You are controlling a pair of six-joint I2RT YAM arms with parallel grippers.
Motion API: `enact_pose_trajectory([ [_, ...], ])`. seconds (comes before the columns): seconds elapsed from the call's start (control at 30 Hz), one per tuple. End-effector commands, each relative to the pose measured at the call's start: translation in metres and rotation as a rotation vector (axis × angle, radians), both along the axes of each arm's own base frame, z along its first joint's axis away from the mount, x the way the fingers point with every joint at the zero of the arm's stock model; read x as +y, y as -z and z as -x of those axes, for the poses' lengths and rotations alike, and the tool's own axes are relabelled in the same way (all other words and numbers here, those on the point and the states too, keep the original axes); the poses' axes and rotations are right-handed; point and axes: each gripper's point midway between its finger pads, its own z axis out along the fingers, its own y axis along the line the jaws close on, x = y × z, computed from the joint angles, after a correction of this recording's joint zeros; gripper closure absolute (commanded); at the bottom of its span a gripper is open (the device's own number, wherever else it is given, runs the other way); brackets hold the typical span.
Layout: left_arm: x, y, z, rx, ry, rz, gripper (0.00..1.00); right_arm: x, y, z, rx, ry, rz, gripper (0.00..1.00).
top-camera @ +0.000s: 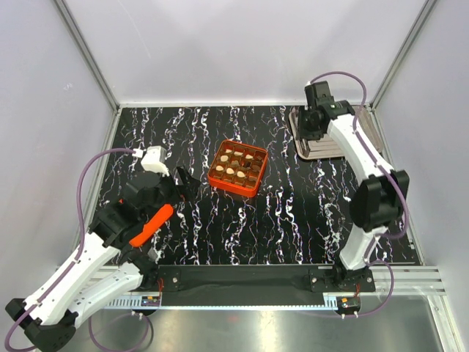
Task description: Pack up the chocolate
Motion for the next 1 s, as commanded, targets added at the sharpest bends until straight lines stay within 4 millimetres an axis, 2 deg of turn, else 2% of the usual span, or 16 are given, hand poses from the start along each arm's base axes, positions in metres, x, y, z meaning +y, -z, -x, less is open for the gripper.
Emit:
enact_pose_trajectory([
  [0.0, -0.001, -0.024, -0.007, -0.067, -0.007, 0.026, 0.01, 0.041, -0.031, 0.032, -0.047, -0.121, -0.122, 0.65],
  [0.03, -0.002, -0.025, -0.007, -0.068, -0.007, 0.028, 0.01, 0.048, -0.024, 0.042, -0.023, -0.144, -0.123, 0.65],
  [0.07, -0.002, -0.024, -0.007, -0.066, -0.006, 0.028, 0.01, 0.055, -0.024, 0.052, -0.012, -0.169, -0.12, 0.65],
  [0.1, -0.002, -0.025, -0.007, -0.069, -0.005, 0.033, 0.01, 0.07, -0.03, 0.068, -0.015, -0.215, -0.122, 0.65],
  [0.17, -0.002, -0.027, -0.006, -0.071, -0.004, 0.035, 0.01, 0.08, -0.023, 0.091, 0.014, -0.253, -0.118, 0.65],
  [0.2, -0.002, -0.027, -0.006, -0.072, -0.004, 0.036, 0.01, 0.084, -0.031, 0.103, -0.001, -0.267, -0.135, 0.65],
  [0.23, -0.001, -0.028, -0.005, -0.075, -0.004, 0.038, 0.01, 0.089, -0.021, 0.119, 0.034, -0.29, -0.134, 0.65],
  [0.3, 0.0, -0.028, -0.005, -0.078, -0.007, 0.036, 0.01, 0.094, -0.028, 0.139, 0.03, -0.317, -0.165, 0.65],
  [0.33, 0.0, -0.028, -0.004, -0.076, -0.007, 0.035, 0.01, 0.097, -0.018, 0.153, 0.067, -0.339, -0.166, 0.65],
  [0.37, 0.0, -0.027, -0.004, -0.075, -0.006, 0.034, 0.01, 0.098, -0.023, 0.163, 0.064, -0.351, -0.191, 0.65],
  [0.43, 0.0, -0.028, -0.003, -0.072, -0.004, 0.036, 0.01, 0.097, -0.014, 0.183, 0.11, -0.378, -0.204, 0.65],
  [0.57, 0.001, -0.028, -0.002, -0.072, -0.007, 0.042, 0.01, 0.086, -0.018, 0.205, 0.097, -0.379, -0.222, 0.64],
  [0.6, 0.001, -0.026, -0.002, -0.068, -0.009, 0.04, 0.01, 0.088, -0.013, 0.213, 0.119, -0.402, -0.242, 0.64],
  [0.7, -0.002, -0.026, -0.004, -0.069, -0.005, 0.048, 0.01, 0.098, -0.008, 0.218, 0.133, -0.443, -0.296, 0.64],
  [0.97, -0.002, -0.025, -0.005, -0.06, -0.006, 0.039, 0.01, 0.11, 0.003, 0.204, 0.141, -0.447, -0.307, 0.62],
])
